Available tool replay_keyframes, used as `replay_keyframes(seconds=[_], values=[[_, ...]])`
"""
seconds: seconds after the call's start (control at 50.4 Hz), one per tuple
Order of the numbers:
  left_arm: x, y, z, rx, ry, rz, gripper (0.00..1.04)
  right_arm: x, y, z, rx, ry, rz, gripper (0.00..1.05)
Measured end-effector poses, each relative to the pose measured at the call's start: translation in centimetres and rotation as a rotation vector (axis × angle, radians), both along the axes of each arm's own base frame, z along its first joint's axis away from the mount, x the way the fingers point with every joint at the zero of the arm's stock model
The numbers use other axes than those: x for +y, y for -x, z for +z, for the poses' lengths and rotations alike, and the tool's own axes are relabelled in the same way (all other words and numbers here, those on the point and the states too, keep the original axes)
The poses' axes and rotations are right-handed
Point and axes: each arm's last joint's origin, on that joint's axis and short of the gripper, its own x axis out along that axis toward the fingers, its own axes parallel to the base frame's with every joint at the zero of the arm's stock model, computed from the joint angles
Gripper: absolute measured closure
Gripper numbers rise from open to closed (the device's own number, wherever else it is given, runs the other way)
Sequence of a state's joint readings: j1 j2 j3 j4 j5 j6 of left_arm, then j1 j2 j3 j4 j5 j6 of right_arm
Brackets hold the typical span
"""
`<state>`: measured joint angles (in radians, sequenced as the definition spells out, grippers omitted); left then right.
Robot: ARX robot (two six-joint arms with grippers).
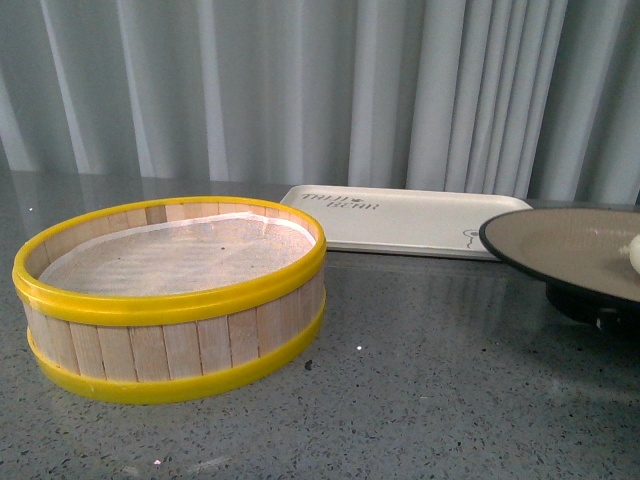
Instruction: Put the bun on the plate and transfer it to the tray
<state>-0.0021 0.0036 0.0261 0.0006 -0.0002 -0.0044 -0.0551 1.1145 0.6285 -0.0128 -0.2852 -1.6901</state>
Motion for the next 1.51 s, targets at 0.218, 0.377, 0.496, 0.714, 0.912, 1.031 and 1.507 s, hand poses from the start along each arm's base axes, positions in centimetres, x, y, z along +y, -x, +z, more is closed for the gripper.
replay_keyframes(seconds=[0.218,0.377,0.496,0.714,0.912,1.031,1.507], values=[[0.0,0.0,0.0,0.0,0.0,0.0,0.07,-0.2,-1.5,3.3,-0.125,0.005,0.002,1.02],[0.0,0.0,0.0,0.0,0.0,0.0,0.07,-0.9,-4.2,4.8,-0.159,-0.026,0.03,1.02],[0.0,0.0,0.0,0.0,0.0,0.0,0.07,-1.5,-7.2,4.9,-0.139,-0.058,0.053,1.02],[0.0,0.0,0.0,0.0,0.0,0.0,0.07,-1.9,-12.3,4.6,-0.127,-0.091,0.04,1.02],[0.0,0.0,0.0,0.0,0.0,0.0,0.07,-0.7,-15.5,5.2,-0.107,-0.089,0.07,1.02],[0.0,0.0,0.0,0.0,0.0,0.0,0.07,0.0,-17.2,5.3,-0.093,-0.083,0.078,1.02],[0.0,0.0,0.0,0.0,0.0,0.0,0.07,2.2,-24.4,3.0,0.001,-0.068,0.1,1.02]])
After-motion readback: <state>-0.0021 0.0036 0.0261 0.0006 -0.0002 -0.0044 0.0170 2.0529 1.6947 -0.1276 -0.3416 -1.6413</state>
